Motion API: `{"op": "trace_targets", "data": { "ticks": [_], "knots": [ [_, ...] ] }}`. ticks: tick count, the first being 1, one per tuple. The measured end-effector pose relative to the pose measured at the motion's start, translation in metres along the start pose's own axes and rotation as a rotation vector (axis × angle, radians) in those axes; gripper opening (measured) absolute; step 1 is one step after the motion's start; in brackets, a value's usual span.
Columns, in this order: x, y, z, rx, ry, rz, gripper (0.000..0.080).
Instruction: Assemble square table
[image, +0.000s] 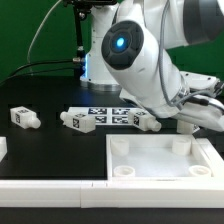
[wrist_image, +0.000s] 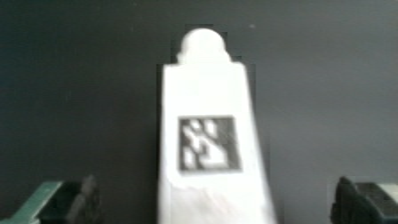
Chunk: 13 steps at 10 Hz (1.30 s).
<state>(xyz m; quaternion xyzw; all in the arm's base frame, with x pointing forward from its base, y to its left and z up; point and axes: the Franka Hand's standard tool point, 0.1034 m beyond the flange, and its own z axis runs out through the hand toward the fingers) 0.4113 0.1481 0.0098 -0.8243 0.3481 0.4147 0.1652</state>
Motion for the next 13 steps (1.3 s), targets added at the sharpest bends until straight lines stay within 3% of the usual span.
{"op": "trace_targets", "data": {
  "ticks": [4, 5, 6, 7, 8, 9, 11, 12, 13],
  "knots": [
    [0.0, -0.001, 0.002, 0.001, -0.058, 0.011, 0.0621],
    [0.0, -0.001, 0.002, 0.001, -0.058, 0.011, 0.0487],
    [0.0, -0.001, 0.002, 0.001, -0.058, 0.011, 0.0487],
    [0.0, -0.002, 0.002, 0.003, -0.05, 0.009, 0.0339],
    [-0.001, -0.006, -0.003, 0.009, -0.027, 0.001, 0.0284],
    [-0.009, -0.008, -0.019, 0.017, -0.043, -0.01, 0.0284],
    [-0.02, -0.016, -0.077, 0.079, 0.034, -0.043, 0.0284],
    [-0.026, -0.019, -0.094, 0.073, 0.117, -0.077, 0.0284],
    [-0.025, -0.025, -0.1, 0.064, 0.229, -0.115, 0.0284]
  ]
}}
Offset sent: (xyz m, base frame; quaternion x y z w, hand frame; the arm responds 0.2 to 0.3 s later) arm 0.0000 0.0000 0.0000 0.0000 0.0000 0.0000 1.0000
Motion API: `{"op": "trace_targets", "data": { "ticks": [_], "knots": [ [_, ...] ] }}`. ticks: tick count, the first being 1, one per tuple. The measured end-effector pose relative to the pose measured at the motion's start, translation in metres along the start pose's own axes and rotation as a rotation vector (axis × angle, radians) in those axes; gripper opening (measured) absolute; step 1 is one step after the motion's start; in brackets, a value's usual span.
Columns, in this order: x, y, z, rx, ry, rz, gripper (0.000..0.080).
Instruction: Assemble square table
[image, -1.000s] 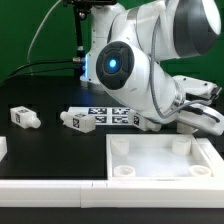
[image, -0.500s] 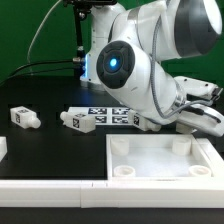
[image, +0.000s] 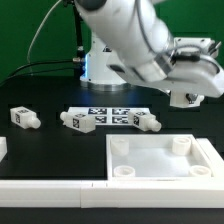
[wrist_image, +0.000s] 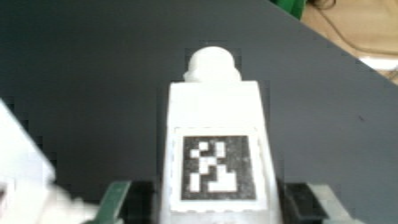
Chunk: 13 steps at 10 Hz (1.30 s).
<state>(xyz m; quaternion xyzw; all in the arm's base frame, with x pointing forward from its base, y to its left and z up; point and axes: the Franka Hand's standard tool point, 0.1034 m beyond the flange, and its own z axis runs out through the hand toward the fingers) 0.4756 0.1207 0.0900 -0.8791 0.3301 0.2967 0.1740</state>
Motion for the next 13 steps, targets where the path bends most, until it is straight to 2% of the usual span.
{"op": "trace_targets", "data": {
  "ticks": [1, 3, 4, 5, 6, 7, 8, 9, 10, 11, 12, 13],
  "knots": [
    [0.0, -0.001, 0.004, 0.005, 0.053, 0.002, 0.0284],
    [0.0, -0.006, -0.002, 0.02, 0.185, -0.038, 0.0284],
    [0.005, -0.008, -0.026, 0.03, 0.225, -0.08, 0.0284],
    [0.013, -0.016, -0.065, 0.051, 0.302, -0.13, 0.0284],
    [0.021, -0.026, -0.087, 0.032, 0.371, -0.217, 0.0284],
    [0.026, -0.046, -0.103, 0.033, 0.477, -0.266, 0.0284],
    [0.026, -0.048, -0.097, 0.066, 0.585, -0.256, 0.0284],
    [0.022, -0.044, -0.09, 0.069, 0.624, -0.252, 0.0284],
    [0.029, -0.049, -0.092, 0.083, 0.715, -0.28, 0.0284],
    [0.041, -0.051, -0.089, 0.076, 0.783, -0.315, 0.0284],
    [0.048, -0.058, -0.092, 0.053, 0.826, -0.366, 0.0284],
    [0.059, -0.066, -0.101, 0.028, 0.913, -0.476, 0.0284]
  ]
}}
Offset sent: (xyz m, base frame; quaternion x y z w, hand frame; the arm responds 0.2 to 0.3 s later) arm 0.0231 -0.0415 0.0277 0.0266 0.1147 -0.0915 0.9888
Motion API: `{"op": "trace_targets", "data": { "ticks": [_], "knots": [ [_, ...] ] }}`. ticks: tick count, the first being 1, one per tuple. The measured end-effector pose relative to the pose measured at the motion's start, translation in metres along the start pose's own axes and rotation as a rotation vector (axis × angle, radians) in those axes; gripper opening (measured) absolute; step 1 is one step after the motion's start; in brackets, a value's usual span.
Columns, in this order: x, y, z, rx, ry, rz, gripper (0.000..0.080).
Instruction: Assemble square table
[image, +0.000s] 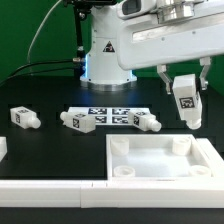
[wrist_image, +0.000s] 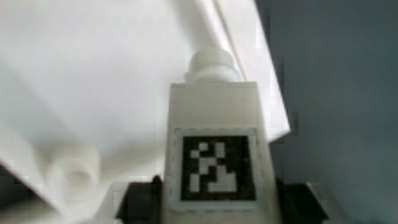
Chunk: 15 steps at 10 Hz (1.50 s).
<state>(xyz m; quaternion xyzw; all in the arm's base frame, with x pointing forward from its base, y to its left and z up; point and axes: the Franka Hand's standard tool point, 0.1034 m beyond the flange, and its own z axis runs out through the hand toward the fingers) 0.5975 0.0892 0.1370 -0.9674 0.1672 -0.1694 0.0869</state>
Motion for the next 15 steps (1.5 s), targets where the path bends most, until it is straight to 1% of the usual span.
{"op": "trace_targets", "data": {
  "ticks": [1, 2, 3, 5, 6, 7, 8, 9, 11, 12, 13, 15],
  "knots": [
    [0.007, 0.003, 0.009, 0.008, 0.107, -0.077, 0.0284],
    [0.0, 0.0, 0.013, 0.02, 0.149, -0.046, 0.0284],
    [-0.001, -0.003, 0.012, 0.026, 0.177, -0.062, 0.0284],
    [-0.001, -0.001, 0.014, 0.023, 0.178, -0.075, 0.0285],
    [0.001, -0.001, 0.016, 0.005, 0.144, -0.171, 0.0285],
    [0.008, -0.015, 0.015, -0.003, 0.103, -0.266, 0.0285],
    [0.011, -0.031, 0.012, -0.009, 0.112, -0.347, 0.0285],
    [0.01, -0.03, 0.013, -0.018, 0.116, -0.348, 0.0285],
    [0.01, -0.029, 0.014, -0.019, 0.115, -0.347, 0.0285],
    [0.011, -0.026, 0.016, -0.024, 0.113, -0.363, 0.0285],
    [0.016, -0.019, 0.023, -0.036, 0.122, -0.393, 0.0285],
    [0.02, -0.011, 0.033, -0.043, 0.16, -0.399, 0.0285]
  ]
}}
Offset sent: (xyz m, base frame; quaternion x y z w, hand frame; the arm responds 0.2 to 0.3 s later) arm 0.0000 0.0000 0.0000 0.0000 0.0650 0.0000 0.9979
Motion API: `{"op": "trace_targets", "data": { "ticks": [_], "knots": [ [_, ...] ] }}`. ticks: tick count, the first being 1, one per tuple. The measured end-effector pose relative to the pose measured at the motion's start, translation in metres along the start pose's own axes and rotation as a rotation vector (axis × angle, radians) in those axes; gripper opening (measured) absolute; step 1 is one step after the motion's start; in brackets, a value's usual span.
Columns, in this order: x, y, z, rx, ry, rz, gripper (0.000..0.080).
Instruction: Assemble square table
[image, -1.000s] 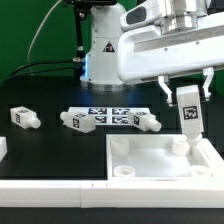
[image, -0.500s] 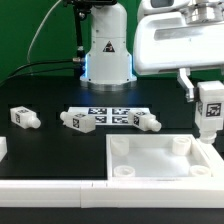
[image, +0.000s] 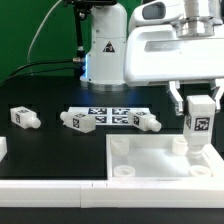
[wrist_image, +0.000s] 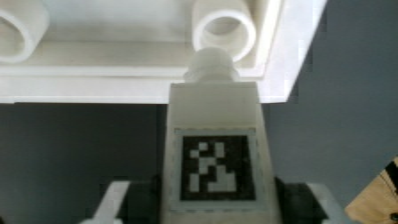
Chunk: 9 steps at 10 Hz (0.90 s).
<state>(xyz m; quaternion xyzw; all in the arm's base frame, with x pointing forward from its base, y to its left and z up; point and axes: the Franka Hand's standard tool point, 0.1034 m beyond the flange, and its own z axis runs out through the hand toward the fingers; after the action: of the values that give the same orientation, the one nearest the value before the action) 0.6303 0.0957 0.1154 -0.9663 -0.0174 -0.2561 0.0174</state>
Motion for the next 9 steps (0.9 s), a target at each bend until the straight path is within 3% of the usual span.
{"op": "trace_targets", "data": {
  "ticks": [9],
  "knots": [
    [-0.013, -0.012, 0.018, 0.006, -0.011, -0.015, 0.0285]
  ]
}}
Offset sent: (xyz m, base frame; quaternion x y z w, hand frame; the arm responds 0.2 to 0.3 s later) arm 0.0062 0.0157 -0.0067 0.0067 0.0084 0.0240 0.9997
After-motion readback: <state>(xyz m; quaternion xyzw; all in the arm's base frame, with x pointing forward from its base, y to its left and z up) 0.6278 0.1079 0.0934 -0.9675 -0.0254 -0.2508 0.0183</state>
